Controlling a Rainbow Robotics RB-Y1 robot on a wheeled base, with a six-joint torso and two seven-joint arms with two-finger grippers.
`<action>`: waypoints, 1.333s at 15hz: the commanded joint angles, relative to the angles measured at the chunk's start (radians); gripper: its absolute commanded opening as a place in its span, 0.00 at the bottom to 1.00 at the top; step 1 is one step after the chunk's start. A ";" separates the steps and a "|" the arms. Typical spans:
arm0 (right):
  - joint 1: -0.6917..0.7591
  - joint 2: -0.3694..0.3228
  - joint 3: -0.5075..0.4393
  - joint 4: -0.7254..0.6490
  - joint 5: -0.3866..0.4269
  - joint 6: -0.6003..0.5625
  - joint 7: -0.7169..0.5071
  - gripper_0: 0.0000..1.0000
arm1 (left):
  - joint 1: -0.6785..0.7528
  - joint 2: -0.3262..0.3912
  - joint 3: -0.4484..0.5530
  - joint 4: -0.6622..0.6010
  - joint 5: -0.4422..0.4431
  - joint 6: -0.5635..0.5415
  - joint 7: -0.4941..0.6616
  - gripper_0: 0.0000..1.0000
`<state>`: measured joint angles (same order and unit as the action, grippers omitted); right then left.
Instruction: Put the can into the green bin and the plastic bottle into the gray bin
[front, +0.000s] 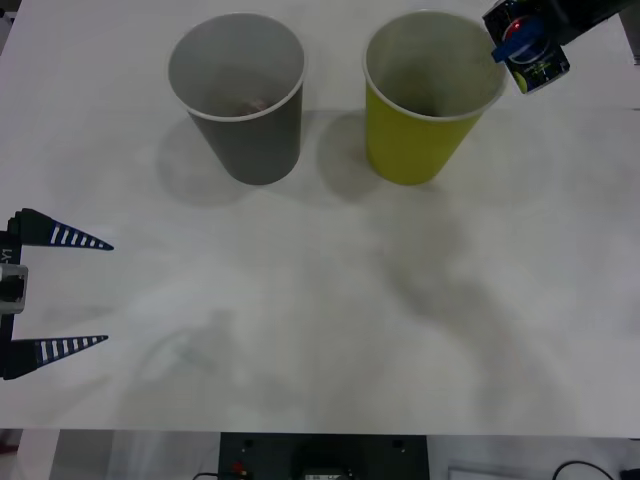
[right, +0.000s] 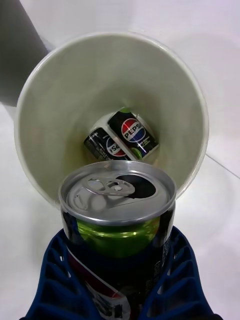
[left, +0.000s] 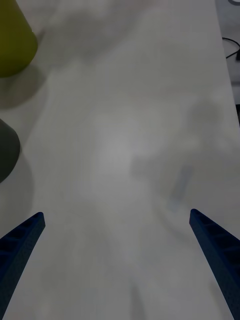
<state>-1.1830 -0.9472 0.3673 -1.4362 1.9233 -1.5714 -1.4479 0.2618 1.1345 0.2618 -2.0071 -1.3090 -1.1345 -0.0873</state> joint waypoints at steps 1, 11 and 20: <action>-0.053 0.087 0.027 0.085 0.100 0.001 0.001 0.00 | 0.000 0.000 0.000 0.000 0.000 0.000 0.000 1.00; -0.159 0.308 0.039 0.296 0.345 0.057 0.023 0.09 | 0.000 0.000 0.000 0.000 0.000 0.000 0.000 1.00; -0.158 0.265 0.036 0.296 0.267 0.039 0.129 1.00 | 0.000 0.000 0.000 0.000 0.000 0.000 0.000 1.00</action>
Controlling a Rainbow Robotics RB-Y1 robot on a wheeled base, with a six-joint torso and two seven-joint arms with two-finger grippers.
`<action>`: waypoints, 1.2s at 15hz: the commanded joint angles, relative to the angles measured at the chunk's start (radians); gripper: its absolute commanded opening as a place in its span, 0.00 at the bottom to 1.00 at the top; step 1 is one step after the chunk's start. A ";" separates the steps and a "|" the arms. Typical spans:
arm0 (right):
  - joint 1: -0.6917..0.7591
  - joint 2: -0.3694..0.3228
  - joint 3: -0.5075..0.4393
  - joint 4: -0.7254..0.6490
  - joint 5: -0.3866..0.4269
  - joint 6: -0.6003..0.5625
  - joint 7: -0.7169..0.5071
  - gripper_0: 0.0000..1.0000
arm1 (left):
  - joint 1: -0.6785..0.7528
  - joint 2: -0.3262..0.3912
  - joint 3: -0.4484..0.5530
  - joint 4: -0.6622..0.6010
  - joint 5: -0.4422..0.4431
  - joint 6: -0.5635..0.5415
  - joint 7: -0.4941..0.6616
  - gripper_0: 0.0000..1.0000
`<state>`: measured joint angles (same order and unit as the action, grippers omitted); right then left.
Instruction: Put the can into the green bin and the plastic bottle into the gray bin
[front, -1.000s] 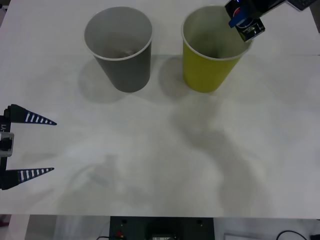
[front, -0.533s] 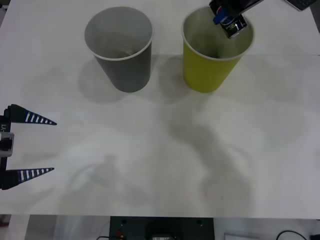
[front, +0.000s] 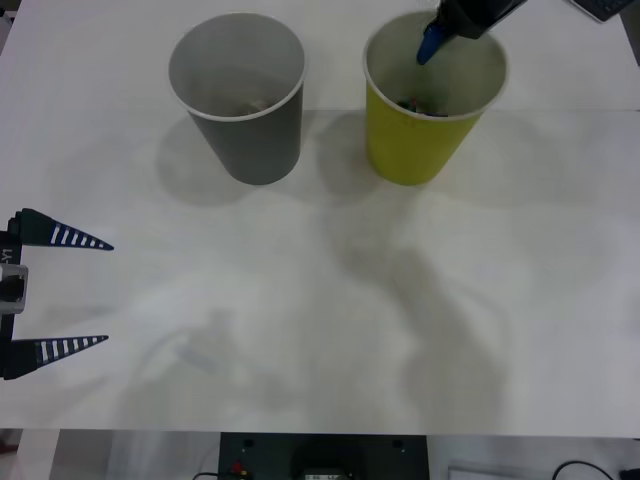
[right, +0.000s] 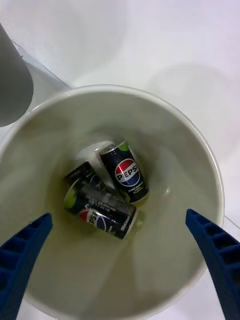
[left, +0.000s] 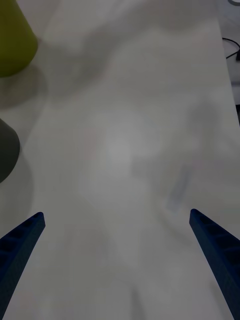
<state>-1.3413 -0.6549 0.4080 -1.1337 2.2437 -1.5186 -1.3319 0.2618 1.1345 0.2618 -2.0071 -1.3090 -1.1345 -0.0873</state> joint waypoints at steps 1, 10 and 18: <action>0.004 -0.052 -0.023 -0.023 -0.084 -0.043 0.034 1.00 | 0.000 0.000 0.000 0.000 0.000 0.000 0.000 1.00; 0.240 -0.241 -0.282 -0.293 -0.338 -0.052 0.204 1.00 | 0.000 0.000 0.000 0.000 0.000 0.000 0.000 1.00; 0.711 -0.302 -0.597 -0.713 -0.477 -0.052 0.405 1.00 | 0.000 0.000 0.000 0.000 0.000 0.000 0.000 1.00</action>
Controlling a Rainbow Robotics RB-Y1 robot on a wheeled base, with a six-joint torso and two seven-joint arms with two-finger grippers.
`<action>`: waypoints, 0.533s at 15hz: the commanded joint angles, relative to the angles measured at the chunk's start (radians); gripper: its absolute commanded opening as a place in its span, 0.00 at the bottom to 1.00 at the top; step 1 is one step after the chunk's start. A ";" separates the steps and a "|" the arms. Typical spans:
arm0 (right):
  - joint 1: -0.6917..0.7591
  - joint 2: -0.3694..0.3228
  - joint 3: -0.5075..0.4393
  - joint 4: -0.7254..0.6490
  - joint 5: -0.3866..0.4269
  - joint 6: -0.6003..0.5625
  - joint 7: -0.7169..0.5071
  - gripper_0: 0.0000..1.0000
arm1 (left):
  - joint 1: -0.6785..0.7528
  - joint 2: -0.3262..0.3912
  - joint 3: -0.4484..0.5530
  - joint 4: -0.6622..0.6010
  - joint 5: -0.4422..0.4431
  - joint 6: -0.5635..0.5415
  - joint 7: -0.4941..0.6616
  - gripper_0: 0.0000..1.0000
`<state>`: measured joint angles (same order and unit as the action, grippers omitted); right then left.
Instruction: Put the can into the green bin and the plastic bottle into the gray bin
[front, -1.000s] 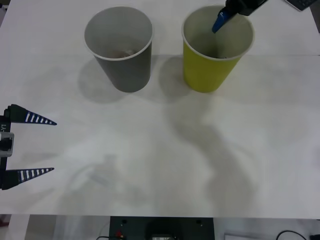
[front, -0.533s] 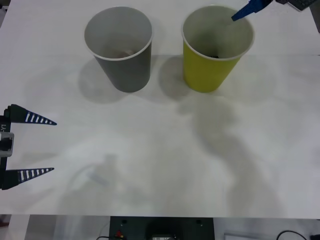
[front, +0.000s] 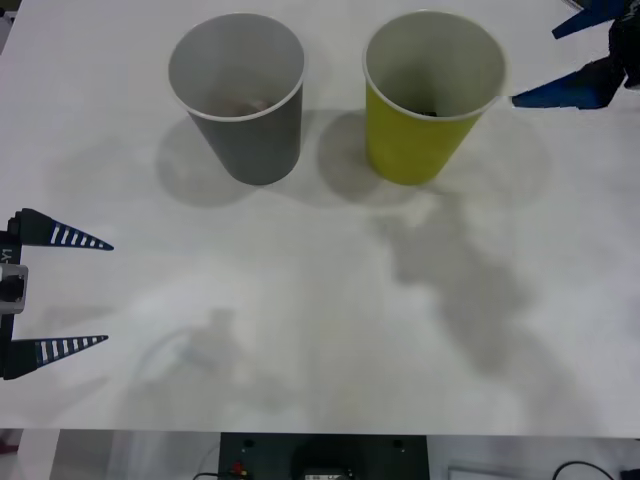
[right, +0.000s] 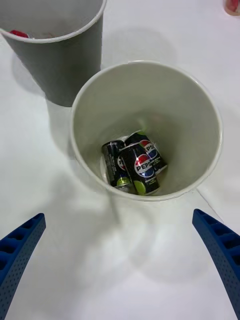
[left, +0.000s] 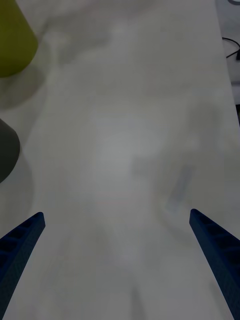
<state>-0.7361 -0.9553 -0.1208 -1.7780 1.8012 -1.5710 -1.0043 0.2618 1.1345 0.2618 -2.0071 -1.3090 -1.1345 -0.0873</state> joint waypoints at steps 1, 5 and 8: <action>0.167 -0.002 -0.103 -0.106 -0.052 0.000 0.124 1.00 | 0.000 0.000 0.000 0.000 0.000 0.000 0.000 1.00; 0.373 -0.002 -0.198 -0.190 -0.132 0.000 0.300 1.00 | 0.000 0.000 0.000 0.000 0.000 0.000 0.000 1.00; 0.511 -0.002 -0.240 -0.232 -0.174 0.000 0.414 1.00 | 0.000 0.000 0.000 0.000 0.000 0.000 0.000 1.00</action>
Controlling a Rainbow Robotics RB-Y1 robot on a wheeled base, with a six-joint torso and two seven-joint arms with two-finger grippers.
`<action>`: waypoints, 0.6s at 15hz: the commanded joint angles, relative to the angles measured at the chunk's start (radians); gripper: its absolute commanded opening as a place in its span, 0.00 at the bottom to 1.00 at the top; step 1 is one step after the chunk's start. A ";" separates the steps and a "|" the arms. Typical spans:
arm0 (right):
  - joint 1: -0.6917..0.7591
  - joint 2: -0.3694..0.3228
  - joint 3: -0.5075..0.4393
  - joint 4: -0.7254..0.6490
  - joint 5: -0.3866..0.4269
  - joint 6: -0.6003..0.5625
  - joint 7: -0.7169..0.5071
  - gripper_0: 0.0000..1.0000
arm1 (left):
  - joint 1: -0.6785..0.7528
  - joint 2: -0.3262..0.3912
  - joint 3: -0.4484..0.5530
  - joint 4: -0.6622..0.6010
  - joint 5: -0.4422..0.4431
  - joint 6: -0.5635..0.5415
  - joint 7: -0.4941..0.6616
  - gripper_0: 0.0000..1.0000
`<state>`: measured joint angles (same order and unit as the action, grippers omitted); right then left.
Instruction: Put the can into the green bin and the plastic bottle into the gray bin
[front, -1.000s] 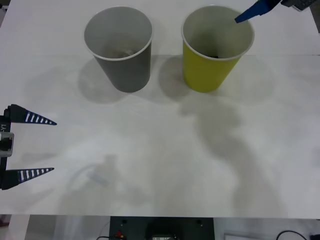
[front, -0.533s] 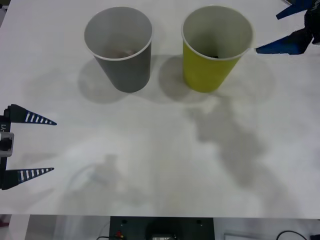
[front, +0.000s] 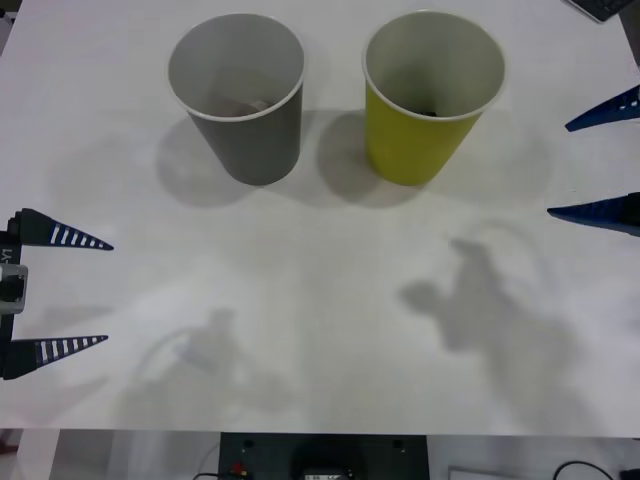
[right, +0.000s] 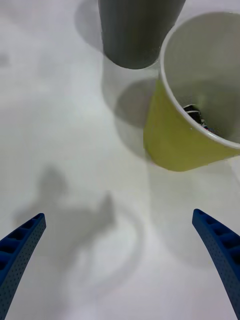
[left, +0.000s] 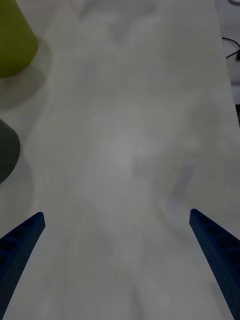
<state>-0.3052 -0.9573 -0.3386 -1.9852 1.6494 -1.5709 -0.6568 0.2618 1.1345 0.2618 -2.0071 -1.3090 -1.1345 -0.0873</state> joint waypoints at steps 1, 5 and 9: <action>0.109 0.000 -0.030 -0.030 -0.030 0.000 0.094 1.00 | 0.000 0.000 0.000 0.000 0.000 0.000 0.000 1.00; 0.230 0.000 -0.059 -0.032 -0.079 0.000 0.233 1.00 | 0.000 0.000 0.000 0.000 0.000 0.000 0.000 1.00; 0.336 0.002 -0.083 -0.038 -0.126 0.061 0.295 1.00 | 0.000 0.000 0.000 0.000 0.000 0.000 0.000 1.00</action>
<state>0.0125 -0.9569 -0.4196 -2.0205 1.5304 -1.5236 -0.3688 0.2618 1.1345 0.2618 -2.0071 -1.3090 -1.1345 -0.0873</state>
